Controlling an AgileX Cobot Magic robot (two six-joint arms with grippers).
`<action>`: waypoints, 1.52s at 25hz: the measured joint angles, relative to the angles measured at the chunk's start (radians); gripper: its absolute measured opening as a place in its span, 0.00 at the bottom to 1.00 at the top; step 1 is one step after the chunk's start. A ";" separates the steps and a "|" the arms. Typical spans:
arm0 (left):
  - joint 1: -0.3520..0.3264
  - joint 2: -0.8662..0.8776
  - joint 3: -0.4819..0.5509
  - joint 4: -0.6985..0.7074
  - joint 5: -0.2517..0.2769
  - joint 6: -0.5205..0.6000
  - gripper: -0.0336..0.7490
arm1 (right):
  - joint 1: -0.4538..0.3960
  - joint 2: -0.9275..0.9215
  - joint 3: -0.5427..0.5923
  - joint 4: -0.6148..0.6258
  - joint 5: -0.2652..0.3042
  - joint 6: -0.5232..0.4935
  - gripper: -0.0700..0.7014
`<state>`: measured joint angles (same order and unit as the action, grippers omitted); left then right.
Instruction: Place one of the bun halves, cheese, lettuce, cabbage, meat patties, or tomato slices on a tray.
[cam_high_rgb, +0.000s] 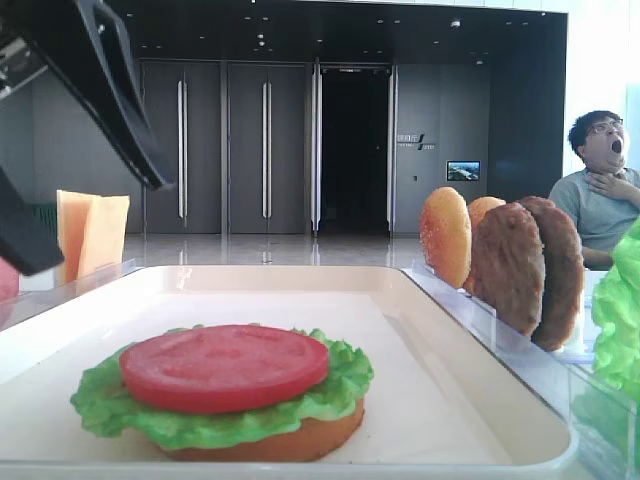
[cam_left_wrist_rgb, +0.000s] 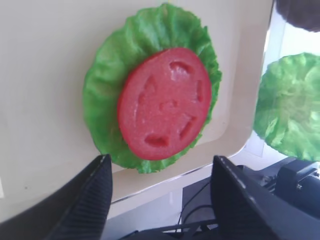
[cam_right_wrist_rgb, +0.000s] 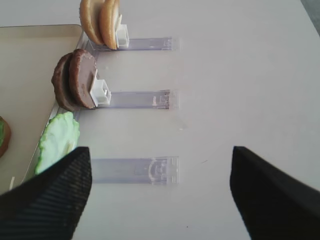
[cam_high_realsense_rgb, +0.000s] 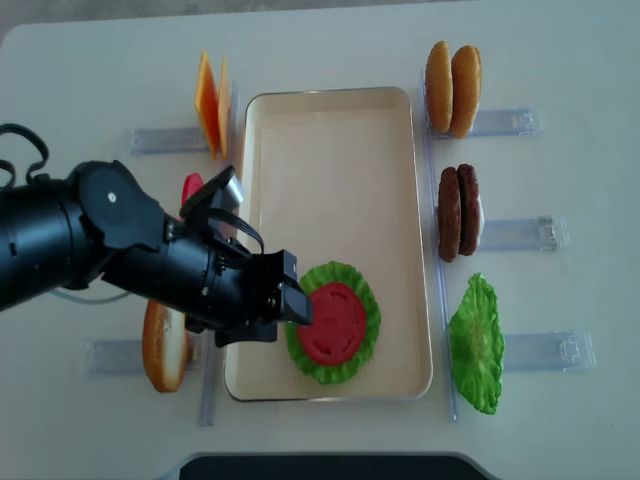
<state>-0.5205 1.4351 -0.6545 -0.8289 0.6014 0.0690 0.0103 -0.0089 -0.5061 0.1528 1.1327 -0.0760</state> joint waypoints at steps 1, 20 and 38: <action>0.008 -0.025 -0.004 0.018 -0.004 -0.008 0.65 | 0.000 0.000 0.000 0.000 0.000 0.000 0.79; 0.264 -0.153 -0.281 0.916 0.412 -0.367 0.65 | 0.000 0.000 0.000 0.000 0.000 0.000 0.79; 0.614 -0.105 -0.368 0.940 0.571 -0.197 0.65 | 0.000 0.000 0.000 0.000 0.000 0.000 0.79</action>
<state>0.0939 1.3301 -1.0225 0.1114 1.1727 -0.1276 0.0103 -0.0089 -0.5061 0.1528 1.1327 -0.0760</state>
